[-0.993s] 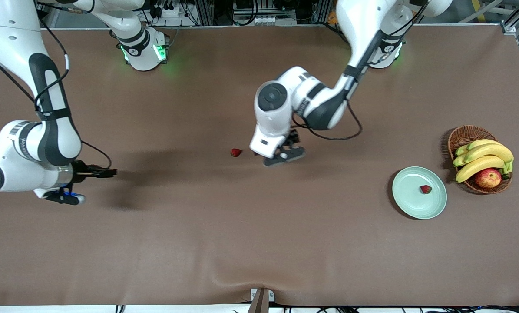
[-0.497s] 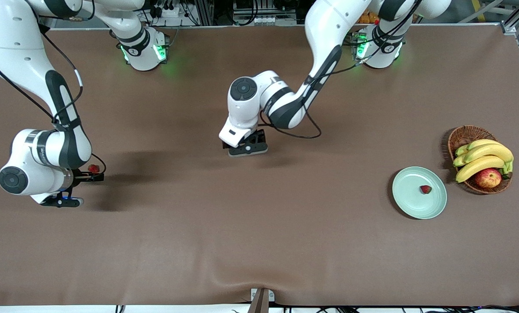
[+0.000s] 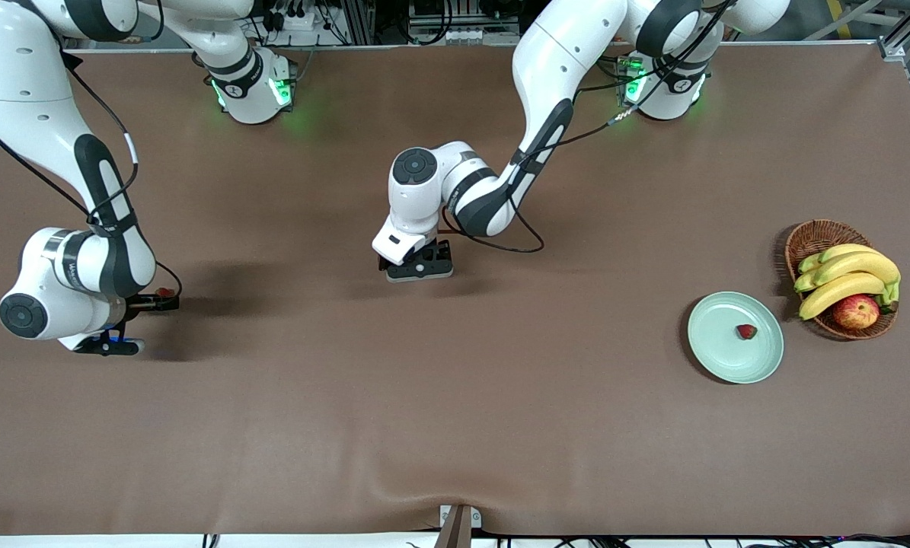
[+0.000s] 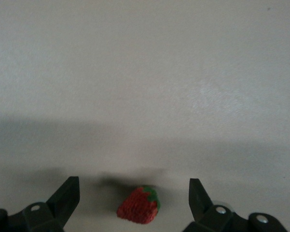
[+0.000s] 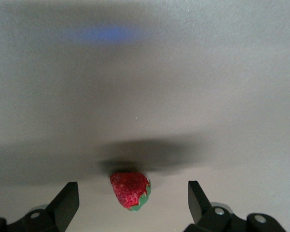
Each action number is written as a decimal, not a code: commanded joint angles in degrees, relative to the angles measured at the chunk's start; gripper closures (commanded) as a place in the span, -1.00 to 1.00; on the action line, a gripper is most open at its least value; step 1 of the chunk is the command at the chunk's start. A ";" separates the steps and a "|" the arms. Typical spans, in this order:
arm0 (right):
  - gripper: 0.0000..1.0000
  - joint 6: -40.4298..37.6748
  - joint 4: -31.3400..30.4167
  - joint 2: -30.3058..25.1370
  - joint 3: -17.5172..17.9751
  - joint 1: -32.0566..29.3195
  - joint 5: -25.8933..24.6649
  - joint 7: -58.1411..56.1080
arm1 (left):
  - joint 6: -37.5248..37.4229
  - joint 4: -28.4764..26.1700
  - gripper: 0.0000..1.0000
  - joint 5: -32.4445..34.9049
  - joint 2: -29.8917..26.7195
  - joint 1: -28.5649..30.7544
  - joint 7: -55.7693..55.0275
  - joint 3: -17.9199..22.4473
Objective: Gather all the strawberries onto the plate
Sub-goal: 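Grasp the second strawberry with the left gripper while the right gripper grasps the third, then carry the strawberry toward the plate while the right gripper sets the third mid-table, then release the strawberry onto the plate while the right gripper draws back, then grasp the third strawberry with the left gripper while the right arm returns to rest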
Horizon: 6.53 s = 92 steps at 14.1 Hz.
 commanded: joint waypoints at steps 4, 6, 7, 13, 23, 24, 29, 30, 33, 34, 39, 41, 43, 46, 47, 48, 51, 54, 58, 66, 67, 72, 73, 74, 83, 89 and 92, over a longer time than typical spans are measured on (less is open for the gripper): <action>-0.83 0.37 -1.16 -0.09 0.78 -0.83 -1.26 -0.71 | 0.70 1.74 -1.00 2.59 1.20 -1.66 10.35 1.42; -0.55 0.54 -1.16 -0.17 0.78 -0.75 -1.26 -3.08 | 0.70 1.65 -1.00 2.59 1.29 -1.57 12.90 1.33; -0.40 0.55 -1.16 -0.17 0.78 -0.83 -1.35 -3.52 | 0.70 1.57 -1.00 2.68 1.37 -1.57 13.87 1.33; 0.01 0.72 -1.07 -0.17 0.78 -0.75 -1.26 -3.79 | 0.70 1.21 -1.00 2.59 1.64 -1.83 14.32 0.98; 0.52 0.72 -0.46 -0.26 0.78 -0.75 -0.91 -3.79 | 0.79 0.77 -0.94 2.68 2.34 -3.33 13.79 1.07; 0.60 0.72 -0.20 -0.43 0.86 -0.66 -1.00 -3.79 | 0.79 0.86 -0.94 2.68 2.51 -3.33 13.79 1.24; 0.61 0.02 2.79 -0.96 1.04 -0.22 -0.91 -3.79 | 1.23 0.95 -0.78 2.68 2.78 -3.06 13.71 1.42; 0.61 0.02 3.31 -1.14 1.30 -0.22 -0.91 -3.79 | 1.23 0.95 -0.49 2.68 2.69 -3.06 13.45 1.42; 0.64 -2.43 6.47 -2.10 3.05 0.13 -0.73 -3.53 | 1.23 0.95 0.45 2.68 2.69 -3.06 12.04 1.51; 0.76 -4.10 7.70 -2.28 3.93 0.39 -0.65 -3.36 | 1.23 0.95 0.71 2.68 2.61 -3.06 11.17 1.51; 0.89 -6.05 9.91 -4.21 5.69 5.22 -0.56 2.77 | 1.23 0.77 1.00 2.59 1.82 -2.72 6.52 1.42; 0.89 -7.79 10.00 -5.00 6.57 8.03 -0.56 9.62 | 0.53 0.77 1.00 2.59 0.15 -0.09 3.09 1.51; 0.91 -9.47 10.09 -5.45 8.50 9.88 -0.29 16.04 | -0.17 0.77 1.00 2.50 -1.52 3.94 -0.95 1.51; 0.94 -9.83 9.91 -5.62 10.44 11.29 7.84 23.87 | -1.14 0.77 1.00 2.77 -3.02 12.29 -3.78 1.68; 0.93 -9.83 9.83 -5.54 10.44 12.34 12.14 25.20 | -1.14 0.77 1.00 2.85 -3.28 15.10 -4.48 2.29; 0.91 -9.83 9.74 -5.45 10.44 13.48 15.58 26.60 | -1.49 0.77 1.00 2.77 -4.24 17.48 -6.14 2.99; 0.92 -9.56 9.65 -4.92 10.44 18.83 20.00 35.99 | -6.67 0.42 1.00 2.94 -5.57 24.34 -14.76 4.40; 1.00 -7.99 9.91 -3.26 10.44 26.13 20.36 44.61 | -8.44 0.34 1.00 2.68 -5.39 31.97 -15.12 5.64; 1.00 -1.76 9.91 0.43 10.44 31.68 26.65 47.62 | -13.08 -1.33 1.00 2.15 -6.01 39.82 -14.86 5.55; 0.92 6.69 9.65 4.83 10.44 36.08 32.93 46.66 | -20.40 -15.03 1.00 2.33 -15.93 45.97 -13.89 5.29; 0.92 6.78 9.74 5.27 10.44 36.08 33.10 46.66 | -18.57 -17.57 1.00 2.41 -17.07 45.98 -13.89 5.37; 0.80 6.87 9.74 5.98 10.36 36.70 32.67 46.66 | -11.35 -26.29 1.00 2.94 -18.93 45.89 -13.80 5.64; 0.70 6.87 9.65 6.07 10.36 36.70 32.58 46.57 | -10.47 -26.64 1.00 2.94 -18.75 45.89 -13.72 5.64; 0.68 6.87 9.65 6.33 10.36 36.70 32.49 46.57 | -10.29 -26.56 1.00 2.94 -18.49 45.98 -13.72 5.64; -1.00 6.88 10.44 4.67 10.18 34.07 32.14 46.57 | -10.63 -26.03 -1.00 3.03 -22.79 44.58 -7.92 2.93; -1.00 -2.33 11.14 -6.30 9.48 25.11 23.57 44.47 | -10.81 -21.82 -1.00 2.85 -22.19 38.89 -12.02 -8.42; -1.00 -11.55 11.14 -13.60 9.48 21.15 14.41 40.78 | -10.81 -16.56 -1.00 2.59 -18.68 29.31 -18.36 -8.51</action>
